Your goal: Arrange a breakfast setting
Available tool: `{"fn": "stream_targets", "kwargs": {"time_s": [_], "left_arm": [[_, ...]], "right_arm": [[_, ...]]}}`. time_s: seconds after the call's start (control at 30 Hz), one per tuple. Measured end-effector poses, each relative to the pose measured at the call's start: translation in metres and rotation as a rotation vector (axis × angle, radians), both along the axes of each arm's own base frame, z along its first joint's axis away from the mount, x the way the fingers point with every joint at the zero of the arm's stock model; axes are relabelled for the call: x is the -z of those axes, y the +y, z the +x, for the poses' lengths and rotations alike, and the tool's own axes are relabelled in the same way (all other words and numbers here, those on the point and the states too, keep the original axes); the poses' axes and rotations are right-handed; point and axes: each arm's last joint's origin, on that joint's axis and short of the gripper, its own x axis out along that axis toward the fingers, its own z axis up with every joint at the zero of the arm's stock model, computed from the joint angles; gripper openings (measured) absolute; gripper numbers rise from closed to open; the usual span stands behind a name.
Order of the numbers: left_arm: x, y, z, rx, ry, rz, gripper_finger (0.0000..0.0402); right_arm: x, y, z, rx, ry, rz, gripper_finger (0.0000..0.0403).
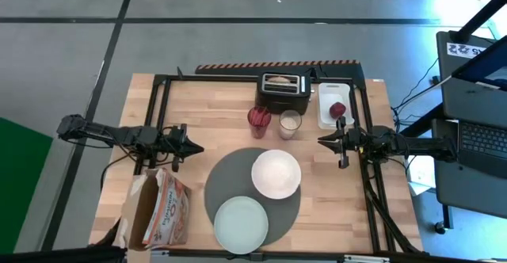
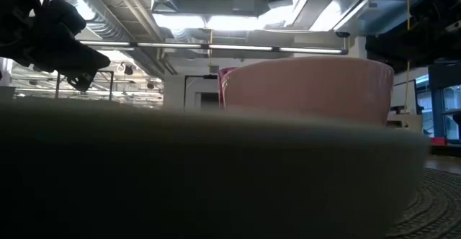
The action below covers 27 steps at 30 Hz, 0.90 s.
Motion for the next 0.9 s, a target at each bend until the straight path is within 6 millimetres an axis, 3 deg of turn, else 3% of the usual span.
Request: {"fn": "stream_targets", "kwargs": {"time_s": [0.57, 0.7, 0.9], "left_arm": [[0.0, 0.0, 0.0, 0.0, 0.0, 0.0, 0.0014], [0.0, 0.0, 0.0, 0.0, 0.0, 0.0, 0.0014], [0.0, 0.0, 0.0, -0.001, 0.0, 0.029, 0.0014]], "right_arm": [[-0.001, 0.0, 0.0, 0.003, -0.011, 0.0, 0.0046], [-0.006, -0.003, 0.0, 0.113, -0.066, 0.011, 0.0046], [-0.02, -0.009, -0.004, 0.261, -0.266, 0.341, 0.0046]]}}
